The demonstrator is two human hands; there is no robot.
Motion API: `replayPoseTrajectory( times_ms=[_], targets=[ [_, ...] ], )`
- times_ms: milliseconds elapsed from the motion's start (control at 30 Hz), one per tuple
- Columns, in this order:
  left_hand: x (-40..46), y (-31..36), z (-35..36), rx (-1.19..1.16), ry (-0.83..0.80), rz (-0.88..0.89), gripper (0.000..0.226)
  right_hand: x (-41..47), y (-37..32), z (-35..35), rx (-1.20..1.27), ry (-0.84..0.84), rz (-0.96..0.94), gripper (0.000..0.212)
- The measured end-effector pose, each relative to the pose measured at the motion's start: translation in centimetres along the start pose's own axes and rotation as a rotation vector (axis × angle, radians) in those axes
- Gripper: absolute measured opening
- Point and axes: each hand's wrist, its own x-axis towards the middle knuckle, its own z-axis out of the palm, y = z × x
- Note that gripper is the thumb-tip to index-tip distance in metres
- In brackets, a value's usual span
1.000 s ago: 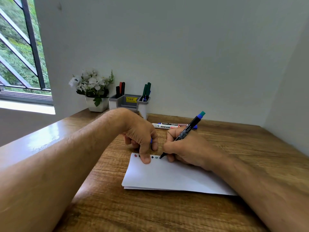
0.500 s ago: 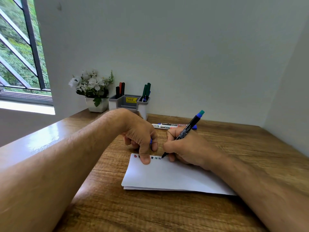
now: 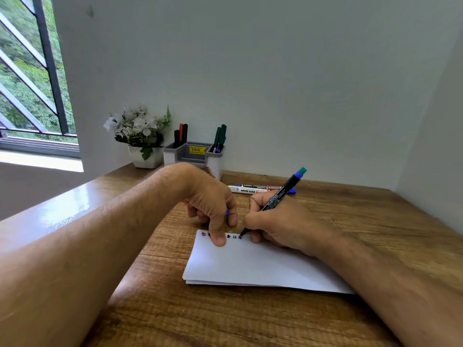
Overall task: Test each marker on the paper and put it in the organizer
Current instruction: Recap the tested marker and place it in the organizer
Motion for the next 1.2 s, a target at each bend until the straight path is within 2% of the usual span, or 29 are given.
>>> replayPoseTrajectory(
  times_ms=[167,267,367,567,633,733,1000,1200],
  targets=[
    [0.0,0.0,-0.1,-0.018,-0.013,0.008,0.033,-0.2,-0.1,-0.1,0.05,0.005,-0.008,0.013],
    [-0.2,-0.2,-0.2,-0.076,-0.033,0.031,0.033,-0.3,-0.1,-0.4,0.235,-0.005,-0.005,0.023],
    [-0.4,-0.3,-0.3,-0.127,-0.058,0.063,0.034,-0.1,-0.1,-1.0,0.375,0.095,-0.011,0.037],
    [-0.9,-0.3,-0.1,-0.262,-0.049,0.113,0.026,-0.2,-0.5,-2.0,0.449,0.303,-0.077,0.037],
    [-1.1,-0.5,-0.1,-0.348,-0.01,0.145,0.022,-0.2,-0.6,-2.0,0.458,0.352,-0.08,0.037],
    [-1.2,-0.8,-0.1,-0.455,0.081,0.183,0.027,-0.2,-0.7,-2.1,0.466,0.4,-0.086,0.032],
    [-0.6,-0.7,-0.2,-0.705,0.366,0.194,0.028,-0.4,-0.6,-2.1,0.52,0.4,-0.085,0.032],
    [0.1,-0.8,-0.5,-1.036,0.524,0.319,0.026,-0.4,-0.4,-2.0,0.549,0.356,-0.137,0.009]
  ],
)
